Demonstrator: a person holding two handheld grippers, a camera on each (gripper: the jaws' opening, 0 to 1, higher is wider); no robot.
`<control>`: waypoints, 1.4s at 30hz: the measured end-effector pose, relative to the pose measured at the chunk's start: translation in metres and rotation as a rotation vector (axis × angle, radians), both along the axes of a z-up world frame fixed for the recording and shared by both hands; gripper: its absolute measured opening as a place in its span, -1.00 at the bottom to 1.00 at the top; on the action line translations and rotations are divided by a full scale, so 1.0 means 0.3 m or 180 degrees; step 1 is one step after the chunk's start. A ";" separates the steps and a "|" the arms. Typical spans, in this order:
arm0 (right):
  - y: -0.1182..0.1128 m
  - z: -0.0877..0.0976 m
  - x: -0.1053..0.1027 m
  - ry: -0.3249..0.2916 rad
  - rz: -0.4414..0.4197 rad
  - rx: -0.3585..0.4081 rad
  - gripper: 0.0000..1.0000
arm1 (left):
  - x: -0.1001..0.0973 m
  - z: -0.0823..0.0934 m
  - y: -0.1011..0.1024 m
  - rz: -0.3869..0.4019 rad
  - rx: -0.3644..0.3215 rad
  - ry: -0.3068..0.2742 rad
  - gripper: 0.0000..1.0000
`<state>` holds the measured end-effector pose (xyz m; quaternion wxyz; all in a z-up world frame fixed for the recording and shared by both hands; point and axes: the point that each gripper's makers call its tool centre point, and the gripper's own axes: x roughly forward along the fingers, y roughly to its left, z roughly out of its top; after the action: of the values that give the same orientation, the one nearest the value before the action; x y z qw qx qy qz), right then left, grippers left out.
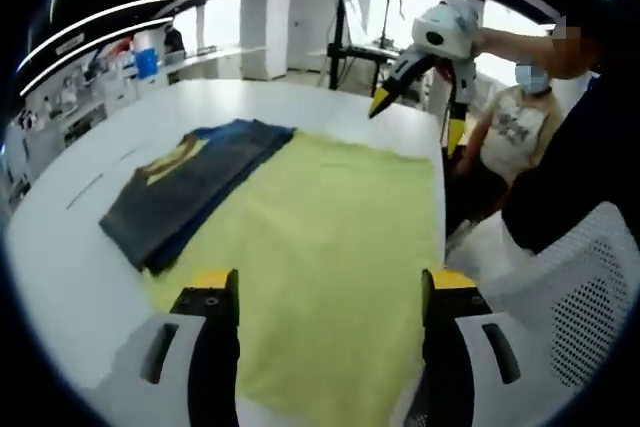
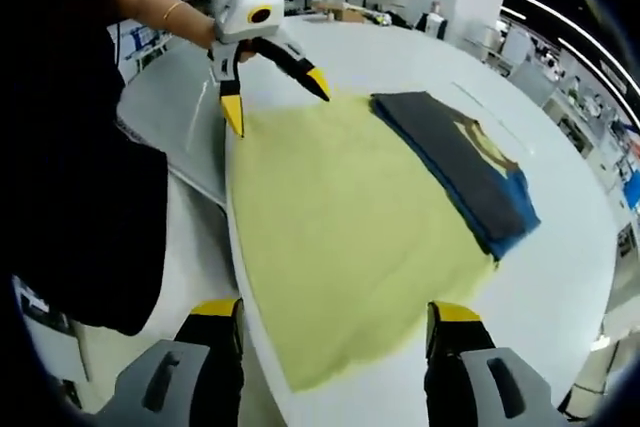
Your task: Fold the garment on the visible template until the final outline fits inside the template.
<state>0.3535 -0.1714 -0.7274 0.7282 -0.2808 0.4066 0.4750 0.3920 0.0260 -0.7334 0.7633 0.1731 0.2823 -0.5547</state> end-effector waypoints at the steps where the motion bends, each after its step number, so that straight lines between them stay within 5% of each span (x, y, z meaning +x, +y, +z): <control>1: -0.001 -0.006 -0.001 0.0003 -0.0010 -0.0019 0.36 | -0.009 -0.007 0.007 -0.0011 0.0024 -0.0003 0.37; 12: 0.001 -0.064 -0.056 0.0079 0.0142 -0.0143 -0.01 | -0.120 -0.082 0.065 -0.0156 0.0251 0.0219 -0.04; 19: -0.011 -0.101 -0.088 0.0142 0.0198 -0.0266 -0.17 | -0.121 -0.093 0.129 -0.0033 0.0421 0.0104 -0.36; 28: -0.012 -0.121 -0.101 0.0138 0.0177 -0.0267 -0.34 | -0.151 -0.115 0.194 0.0024 0.0532 0.0150 -0.40; 42: -0.038 -0.154 -0.104 0.0149 0.0085 -0.0315 -0.30 | -0.163 -0.145 0.198 -0.0156 0.0754 0.0119 -0.43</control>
<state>0.3223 -0.1828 -0.7737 0.6973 -0.3106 0.4427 0.4704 0.3431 0.0852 -0.7770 0.7183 0.2586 0.3557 -0.5391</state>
